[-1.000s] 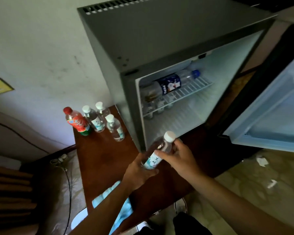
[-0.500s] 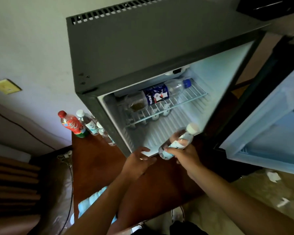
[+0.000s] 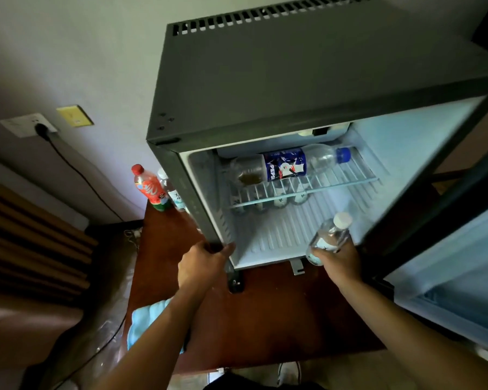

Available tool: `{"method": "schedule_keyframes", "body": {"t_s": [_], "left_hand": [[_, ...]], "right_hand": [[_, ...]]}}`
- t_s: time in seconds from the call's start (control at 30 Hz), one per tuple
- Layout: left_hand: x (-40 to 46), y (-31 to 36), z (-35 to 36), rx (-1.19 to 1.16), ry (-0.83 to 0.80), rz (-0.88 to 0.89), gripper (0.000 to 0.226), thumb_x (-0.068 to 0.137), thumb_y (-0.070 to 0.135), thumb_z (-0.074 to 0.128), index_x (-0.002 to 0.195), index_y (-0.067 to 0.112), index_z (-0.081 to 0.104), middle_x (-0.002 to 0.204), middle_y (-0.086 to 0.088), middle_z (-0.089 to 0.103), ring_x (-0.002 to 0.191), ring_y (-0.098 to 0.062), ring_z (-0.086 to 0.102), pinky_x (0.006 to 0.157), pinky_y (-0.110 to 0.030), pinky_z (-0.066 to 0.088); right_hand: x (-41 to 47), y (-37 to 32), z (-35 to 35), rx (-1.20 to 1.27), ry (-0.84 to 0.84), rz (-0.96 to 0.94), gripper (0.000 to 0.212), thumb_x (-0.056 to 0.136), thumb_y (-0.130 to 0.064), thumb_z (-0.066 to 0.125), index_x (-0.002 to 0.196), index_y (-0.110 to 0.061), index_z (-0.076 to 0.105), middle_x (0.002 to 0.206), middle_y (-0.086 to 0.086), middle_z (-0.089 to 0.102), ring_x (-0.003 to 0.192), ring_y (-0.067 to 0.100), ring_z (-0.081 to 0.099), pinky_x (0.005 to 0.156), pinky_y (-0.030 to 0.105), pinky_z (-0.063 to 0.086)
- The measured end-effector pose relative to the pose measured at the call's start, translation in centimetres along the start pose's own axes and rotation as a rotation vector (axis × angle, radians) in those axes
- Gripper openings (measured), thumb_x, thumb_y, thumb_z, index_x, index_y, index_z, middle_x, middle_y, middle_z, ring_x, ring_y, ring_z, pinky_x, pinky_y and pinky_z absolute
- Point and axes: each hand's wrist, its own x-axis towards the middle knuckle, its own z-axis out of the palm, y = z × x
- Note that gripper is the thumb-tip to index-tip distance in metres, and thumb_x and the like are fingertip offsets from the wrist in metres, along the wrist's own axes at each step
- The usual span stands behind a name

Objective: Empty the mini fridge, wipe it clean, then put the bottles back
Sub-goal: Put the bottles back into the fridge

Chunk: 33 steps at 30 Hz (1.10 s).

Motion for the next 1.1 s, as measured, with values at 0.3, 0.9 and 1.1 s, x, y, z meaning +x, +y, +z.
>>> {"method": "schedule_keyframes", "body": {"t_s": [0.3,0.9,1.1], "left_hand": [[0.4,1.9,-0.9,0.247,0.01,-0.061,0.079,0.073,0.091,0.041,0.104,0.026,0.075,0.107,-0.01,0.069,0.106,-0.036,0.061,0.076,-0.033,0.04],[2.1,1.2,-0.3,0.31,-0.022,-0.035,0.069,0.076,0.08,0.051,0.121,0.029,0.069,0.121,-0.007,0.068,0.113,-0.035,0.06,0.08,-0.033,0.043],[2.2,1.1,-0.2,0.29,-0.007,-0.017,0.067,0.077,0.077,0.053,0.12,0.029,0.069,0.119,-0.006,0.069,0.111,-0.034,0.061,0.075,-0.031,0.04]], "right_hand": [[2.8,-0.3,-0.2,-0.087,-0.041,-0.002,0.054,0.059,-0.016,0.085,0.103,-0.025,0.057,0.091,-0.007,0.066,0.081,0.017,0.064,0.063,0.023,0.045],[5.9,-2.5,-0.6,-0.338,-0.019,-0.039,0.056,0.081,-0.024,0.074,0.125,-0.01,0.042,0.113,0.015,0.064,0.103,0.036,0.061,0.087,0.045,0.049],[7.3,-2.7,-0.1,-0.352,-0.039,-0.013,0.056,0.082,-0.027,0.073,0.124,-0.011,0.04,0.113,0.014,0.063,0.102,0.035,0.062,0.084,0.041,0.048]]}}
